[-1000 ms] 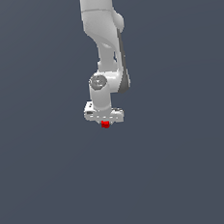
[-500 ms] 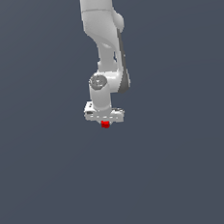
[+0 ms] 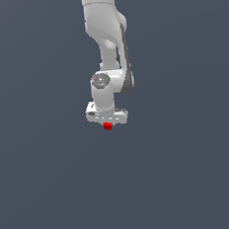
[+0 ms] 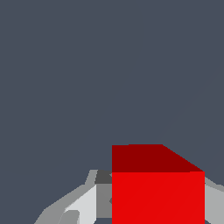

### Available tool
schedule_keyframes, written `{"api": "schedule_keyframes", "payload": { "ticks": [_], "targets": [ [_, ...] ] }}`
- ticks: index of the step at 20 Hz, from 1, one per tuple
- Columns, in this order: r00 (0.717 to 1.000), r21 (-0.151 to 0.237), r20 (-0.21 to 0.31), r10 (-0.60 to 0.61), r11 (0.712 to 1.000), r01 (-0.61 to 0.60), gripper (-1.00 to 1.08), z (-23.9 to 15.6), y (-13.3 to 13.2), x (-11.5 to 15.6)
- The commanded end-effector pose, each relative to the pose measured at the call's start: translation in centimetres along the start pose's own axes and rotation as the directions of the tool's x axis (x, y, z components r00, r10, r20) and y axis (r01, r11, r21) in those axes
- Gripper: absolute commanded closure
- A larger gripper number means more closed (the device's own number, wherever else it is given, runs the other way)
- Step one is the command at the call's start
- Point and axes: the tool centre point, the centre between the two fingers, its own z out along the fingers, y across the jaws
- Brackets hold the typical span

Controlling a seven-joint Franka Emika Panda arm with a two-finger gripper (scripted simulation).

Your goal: Pick up the red cube and move it to a goal position.

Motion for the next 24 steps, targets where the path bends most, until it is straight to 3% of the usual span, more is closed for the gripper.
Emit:
{"api": "schedule_keyframes", "payload": {
  "ticks": [1, 24],
  "targets": [
    [1.0, 0.0, -0.001, 0.0, 1.0, 0.0, 1.08, -1.3, -0.3, 0.4],
    [1.0, -0.001, -0.002, 0.001, 1.0, -0.001, 1.08, -21.9, -5.3, 5.8]
  ]
}}
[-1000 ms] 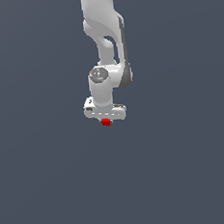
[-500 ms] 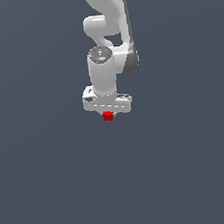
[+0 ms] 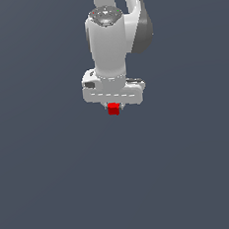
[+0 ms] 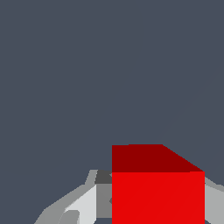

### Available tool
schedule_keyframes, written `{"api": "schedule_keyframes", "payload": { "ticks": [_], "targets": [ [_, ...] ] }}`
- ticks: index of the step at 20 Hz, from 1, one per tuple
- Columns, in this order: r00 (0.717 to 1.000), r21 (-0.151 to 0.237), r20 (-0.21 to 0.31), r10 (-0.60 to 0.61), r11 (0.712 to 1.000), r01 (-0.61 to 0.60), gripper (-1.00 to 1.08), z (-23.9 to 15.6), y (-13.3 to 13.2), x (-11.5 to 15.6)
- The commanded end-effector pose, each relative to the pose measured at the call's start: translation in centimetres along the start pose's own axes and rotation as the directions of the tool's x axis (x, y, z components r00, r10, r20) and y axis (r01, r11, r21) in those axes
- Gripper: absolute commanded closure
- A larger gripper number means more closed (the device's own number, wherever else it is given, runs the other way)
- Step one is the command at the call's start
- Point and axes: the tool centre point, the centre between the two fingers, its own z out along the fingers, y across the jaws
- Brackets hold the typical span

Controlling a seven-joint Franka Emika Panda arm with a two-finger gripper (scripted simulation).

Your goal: Pick up the red cube and move it to a goal position.

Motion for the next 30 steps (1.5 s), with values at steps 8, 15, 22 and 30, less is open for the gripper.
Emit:
{"api": "schedule_keyframes", "payload": {
  "ticks": [8, 15, 22, 30],
  "targets": [
    [1.0, 0.0, 0.0, 0.0, 1.0, 0.0, 1.08, -8.7, -2.2, 2.5],
    [1.0, 0.001, 0.001, 0.0, 1.0, 0.0, 1.08, -13.7, -3.4, 4.0],
    [1.0, 0.001, 0.001, 0.0, 1.0, 0.0, 1.08, -17.8, -4.5, 5.3],
    [1.0, 0.002, 0.001, -0.001, 1.0, 0.001, 1.08, -21.4, -5.4, 6.5]
  ]
}}
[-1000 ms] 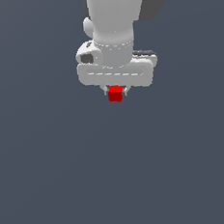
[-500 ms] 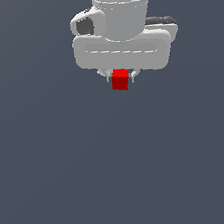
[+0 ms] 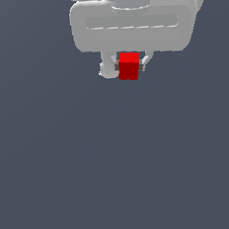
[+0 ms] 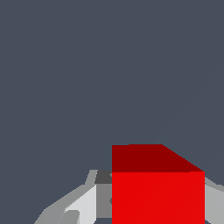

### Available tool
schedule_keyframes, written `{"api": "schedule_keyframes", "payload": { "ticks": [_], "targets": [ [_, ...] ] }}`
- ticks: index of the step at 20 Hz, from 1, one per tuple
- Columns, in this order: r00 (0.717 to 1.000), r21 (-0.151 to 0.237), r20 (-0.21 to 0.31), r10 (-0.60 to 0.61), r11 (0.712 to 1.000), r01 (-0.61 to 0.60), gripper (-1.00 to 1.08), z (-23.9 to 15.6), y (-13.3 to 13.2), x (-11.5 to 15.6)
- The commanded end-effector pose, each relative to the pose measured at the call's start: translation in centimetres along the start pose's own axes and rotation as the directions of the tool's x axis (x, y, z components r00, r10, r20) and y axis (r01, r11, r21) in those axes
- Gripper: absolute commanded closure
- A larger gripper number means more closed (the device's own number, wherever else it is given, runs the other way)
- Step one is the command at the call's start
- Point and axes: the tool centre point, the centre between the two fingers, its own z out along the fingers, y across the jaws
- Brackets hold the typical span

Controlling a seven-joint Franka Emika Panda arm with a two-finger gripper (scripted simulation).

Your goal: Pick up the red cube and move it to a goal position.

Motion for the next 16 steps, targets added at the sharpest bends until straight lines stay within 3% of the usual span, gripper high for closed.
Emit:
{"api": "schedule_keyframes", "payload": {
  "ticks": [1, 16],
  "targets": [
    [1.0, 0.0, 0.0, 0.0, 1.0, 0.0, 1.08, -1.1, -0.3, 0.3],
    [1.0, 0.0, 0.0, 0.0, 1.0, 0.0, 1.08, -4.8, -1.3, 1.7]
  ]
}}
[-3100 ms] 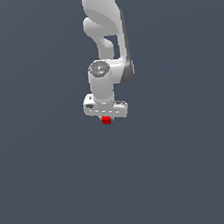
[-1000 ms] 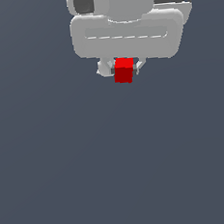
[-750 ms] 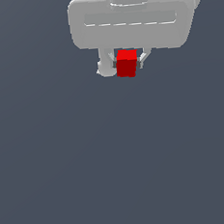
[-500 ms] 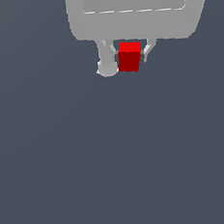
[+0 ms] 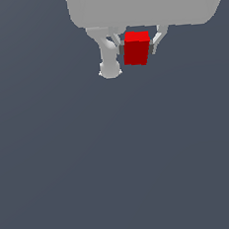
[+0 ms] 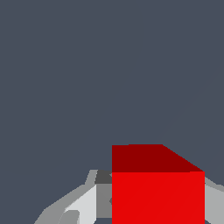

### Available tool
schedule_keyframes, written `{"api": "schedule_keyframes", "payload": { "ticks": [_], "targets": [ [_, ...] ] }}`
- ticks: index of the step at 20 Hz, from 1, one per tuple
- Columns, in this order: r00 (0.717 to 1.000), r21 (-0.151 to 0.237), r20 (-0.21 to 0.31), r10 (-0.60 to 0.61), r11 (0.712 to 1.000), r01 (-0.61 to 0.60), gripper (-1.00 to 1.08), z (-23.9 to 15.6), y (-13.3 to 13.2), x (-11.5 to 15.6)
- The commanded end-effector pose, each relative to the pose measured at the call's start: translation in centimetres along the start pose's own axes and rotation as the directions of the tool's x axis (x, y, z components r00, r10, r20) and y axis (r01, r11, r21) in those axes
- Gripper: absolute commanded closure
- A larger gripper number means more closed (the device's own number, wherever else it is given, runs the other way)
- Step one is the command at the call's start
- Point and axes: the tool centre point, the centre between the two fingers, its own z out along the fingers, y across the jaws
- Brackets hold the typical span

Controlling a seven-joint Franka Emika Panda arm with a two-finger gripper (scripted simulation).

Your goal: Pick up the red cube and move it to a goal position.

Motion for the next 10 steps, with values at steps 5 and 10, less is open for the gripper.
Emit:
{"api": "schedule_keyframes", "payload": {
  "ticks": [5, 10],
  "targets": [
    [1.0, 0.0, -0.001, 0.0, 1.0, 0.0, 1.08, -0.63, -0.16, 0.24],
    [1.0, 0.0, -0.001, 0.0, 1.0, 0.0, 1.08, -0.77, -0.2, 0.3]
  ]
}}
